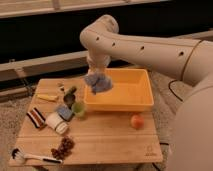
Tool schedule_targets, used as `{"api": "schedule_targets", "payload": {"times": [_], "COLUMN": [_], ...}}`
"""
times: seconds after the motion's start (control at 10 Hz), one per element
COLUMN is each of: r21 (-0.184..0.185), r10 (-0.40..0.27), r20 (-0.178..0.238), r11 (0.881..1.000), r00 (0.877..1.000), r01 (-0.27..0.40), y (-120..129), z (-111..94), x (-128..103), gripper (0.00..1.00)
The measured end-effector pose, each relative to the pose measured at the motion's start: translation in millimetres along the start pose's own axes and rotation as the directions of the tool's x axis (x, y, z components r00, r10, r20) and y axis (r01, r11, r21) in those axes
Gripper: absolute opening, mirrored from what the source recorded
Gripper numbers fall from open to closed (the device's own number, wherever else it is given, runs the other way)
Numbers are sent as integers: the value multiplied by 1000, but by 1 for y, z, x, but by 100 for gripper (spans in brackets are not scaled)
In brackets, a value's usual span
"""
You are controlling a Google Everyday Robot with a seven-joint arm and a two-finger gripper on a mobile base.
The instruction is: Place towel in tray
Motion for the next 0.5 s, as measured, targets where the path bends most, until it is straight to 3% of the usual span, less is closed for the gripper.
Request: {"api": "schedule_targets", "payload": {"times": [0.3,0.5], "r21": [20,32], "r10": [51,69], "r20": [5,-9], "r11": [998,997], "r00": [999,998], "r01": [-51,-68], "y": [-12,-15], "z": [19,36], "x": [-31,-37], "gripper": [49,69]}}
